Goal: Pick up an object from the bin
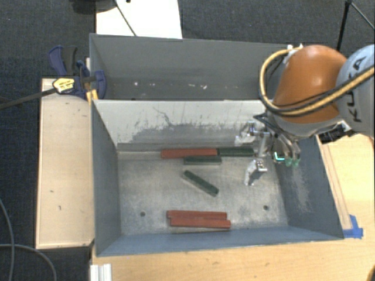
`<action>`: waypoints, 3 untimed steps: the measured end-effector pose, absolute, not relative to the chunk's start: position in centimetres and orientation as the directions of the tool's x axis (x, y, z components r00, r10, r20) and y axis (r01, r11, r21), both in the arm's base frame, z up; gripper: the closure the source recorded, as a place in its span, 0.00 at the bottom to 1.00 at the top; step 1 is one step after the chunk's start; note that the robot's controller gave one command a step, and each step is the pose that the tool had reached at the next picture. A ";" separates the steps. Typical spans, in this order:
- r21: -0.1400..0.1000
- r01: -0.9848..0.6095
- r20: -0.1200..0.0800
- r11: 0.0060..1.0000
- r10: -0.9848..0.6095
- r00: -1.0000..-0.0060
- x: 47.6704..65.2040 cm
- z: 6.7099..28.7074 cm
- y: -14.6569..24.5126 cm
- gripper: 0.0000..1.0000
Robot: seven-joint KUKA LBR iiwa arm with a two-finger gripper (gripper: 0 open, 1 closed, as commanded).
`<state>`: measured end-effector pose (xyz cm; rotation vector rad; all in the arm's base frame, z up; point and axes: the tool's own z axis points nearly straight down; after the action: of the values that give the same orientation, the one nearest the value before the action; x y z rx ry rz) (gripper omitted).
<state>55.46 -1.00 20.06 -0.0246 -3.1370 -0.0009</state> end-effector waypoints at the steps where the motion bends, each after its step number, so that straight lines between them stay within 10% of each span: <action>1: 0.000 0.016 -0.003 1.000 0.016 -1.000 55.6 20.4 -1.0 0.00; 2: 0.001 0.028 -0.012 1.000 0.028 -1.000 55.3 16.5 -0.4 0.00; 3: 0.001 -0.041 -0.002 0.999 -0.041 -0.999 55.3 9.3 2.1 1.00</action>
Offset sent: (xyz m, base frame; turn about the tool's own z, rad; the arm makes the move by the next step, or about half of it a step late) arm -0.0154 0.0210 -0.1306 0.0749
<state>55.30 2.15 9.35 0.0648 -3.1427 -0.0011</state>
